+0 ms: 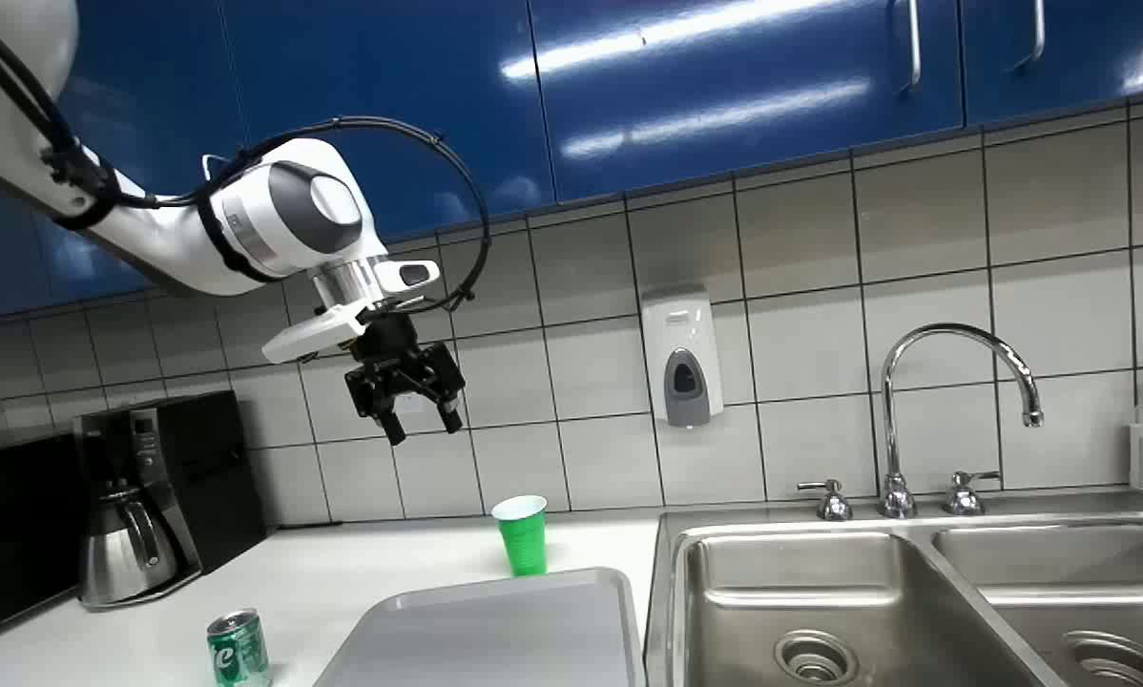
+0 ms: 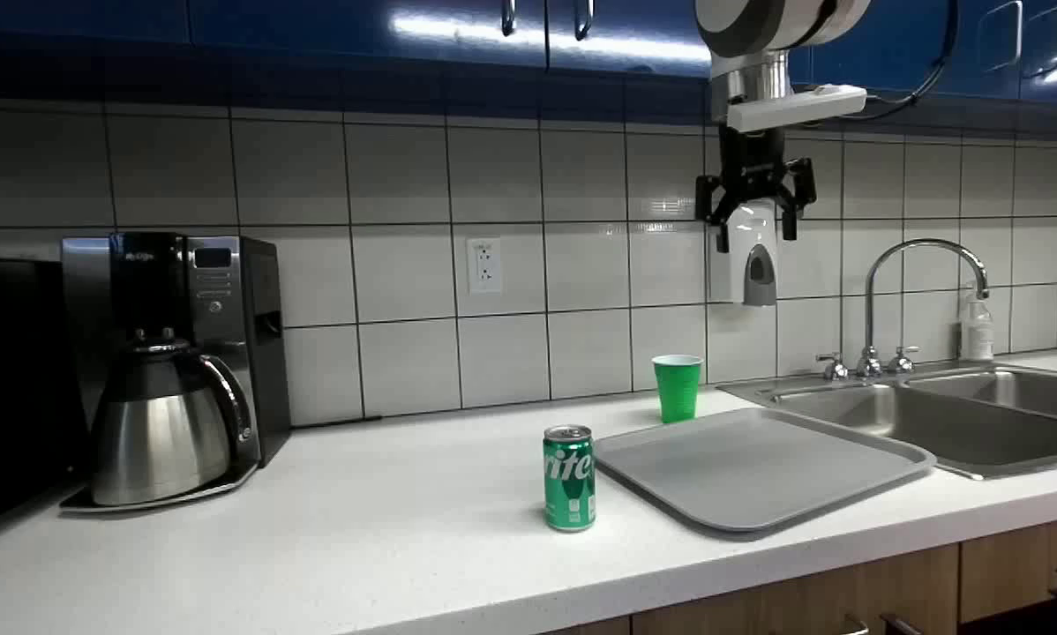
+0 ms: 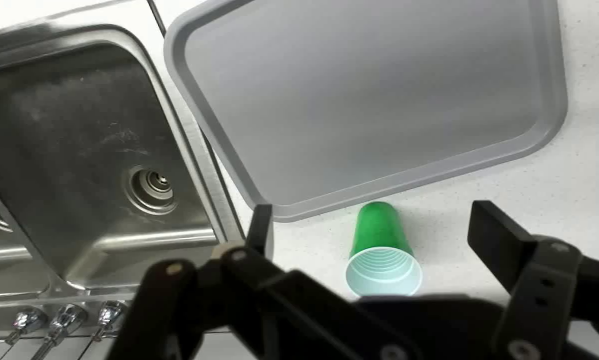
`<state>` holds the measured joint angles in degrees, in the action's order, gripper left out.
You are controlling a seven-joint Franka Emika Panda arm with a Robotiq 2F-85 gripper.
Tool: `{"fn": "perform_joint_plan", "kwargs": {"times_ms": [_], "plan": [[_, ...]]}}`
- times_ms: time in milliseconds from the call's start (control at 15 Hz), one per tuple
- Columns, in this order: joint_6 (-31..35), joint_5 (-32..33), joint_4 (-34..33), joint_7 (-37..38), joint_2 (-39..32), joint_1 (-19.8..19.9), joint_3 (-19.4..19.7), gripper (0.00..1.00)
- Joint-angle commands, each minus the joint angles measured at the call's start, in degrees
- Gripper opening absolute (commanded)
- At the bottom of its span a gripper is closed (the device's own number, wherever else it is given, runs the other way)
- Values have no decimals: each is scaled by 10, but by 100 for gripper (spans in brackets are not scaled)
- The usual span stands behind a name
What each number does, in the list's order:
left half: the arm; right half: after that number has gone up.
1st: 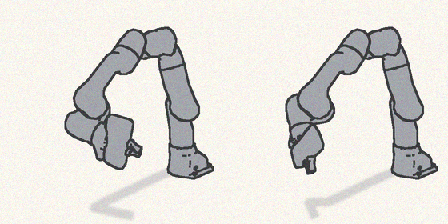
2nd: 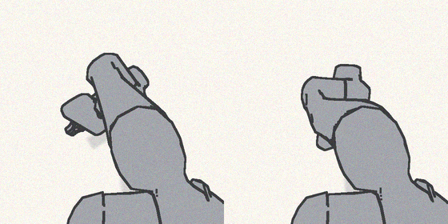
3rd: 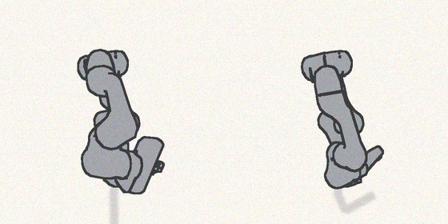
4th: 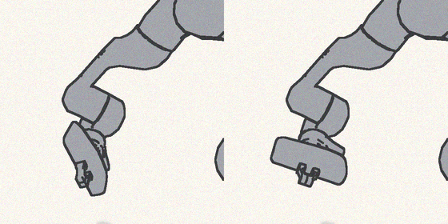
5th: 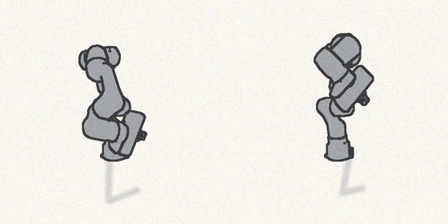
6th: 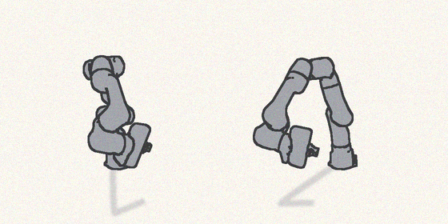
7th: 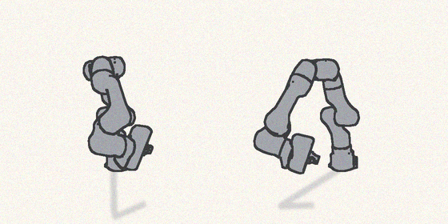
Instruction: Put the green can on the tray
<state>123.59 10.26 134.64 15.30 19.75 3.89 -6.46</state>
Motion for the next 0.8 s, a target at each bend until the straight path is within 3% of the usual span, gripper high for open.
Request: {"fn": "perform_joint_plan", "kwargs": {"times_ms": [0,733], "plan": [[-2,3,-1,2,-1,-8,7,100],[6,0,-4,-4,-12,-17,4,100]]}}
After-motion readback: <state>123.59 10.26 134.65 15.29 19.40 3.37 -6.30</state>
